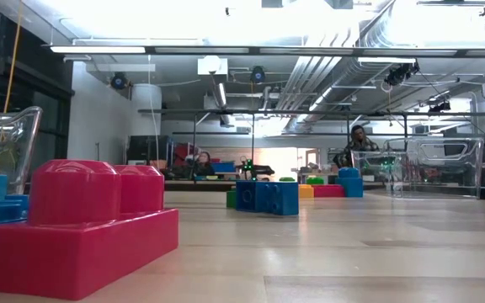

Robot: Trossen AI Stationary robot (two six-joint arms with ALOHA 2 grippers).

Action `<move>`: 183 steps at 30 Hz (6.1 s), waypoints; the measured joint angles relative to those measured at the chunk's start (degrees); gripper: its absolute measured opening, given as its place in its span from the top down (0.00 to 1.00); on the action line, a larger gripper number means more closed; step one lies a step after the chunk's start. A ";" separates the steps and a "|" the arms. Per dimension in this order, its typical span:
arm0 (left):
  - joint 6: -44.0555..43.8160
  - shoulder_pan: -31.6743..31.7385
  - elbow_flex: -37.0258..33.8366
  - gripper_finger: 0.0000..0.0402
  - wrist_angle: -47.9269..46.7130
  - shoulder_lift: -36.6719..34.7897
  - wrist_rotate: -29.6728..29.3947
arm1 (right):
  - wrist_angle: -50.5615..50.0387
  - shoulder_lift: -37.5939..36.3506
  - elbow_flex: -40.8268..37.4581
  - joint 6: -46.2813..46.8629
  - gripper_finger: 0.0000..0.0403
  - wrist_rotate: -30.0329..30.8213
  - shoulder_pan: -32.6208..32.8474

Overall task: Sort blocks by size
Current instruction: Put the large blue game piece into the bottom transparent bin

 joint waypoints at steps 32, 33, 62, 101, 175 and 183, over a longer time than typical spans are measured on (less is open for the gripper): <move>-2.04 -0.01 -0.02 0.34 -1.94 0.00 5.78 | 10.04 -3.65 -9.53 10.74 0.12 -4.03 -11.92; -2.42 0.00 -0.02 0.34 -2.06 0.00 5.79 | 11.75 -3.64 -9.95 10.19 0.12 -4.08 -12.16; -3.07 0.02 -0.02 0.34 -2.68 0.00 4.82 | 14.66 -3.61 -7.94 2.43 0.12 -2.64 -12.10; -3.16 0.02 -0.02 0.34 -2.96 0.00 4.55 | 16.96 -1.06 -14.15 10.33 0.03 -2.51 -8.57; 9.52 -5.95 -0.02 0.34 10.62 -1.07 7.62 | 64.05 66.57 75.86 -41.44 0.24 -7.41 -38.20; 10.59 -5.95 -0.02 0.34 10.82 -2.77 9.11 | 32.73 55.35 75.86 -59.19 0.26 -1.23 -42.18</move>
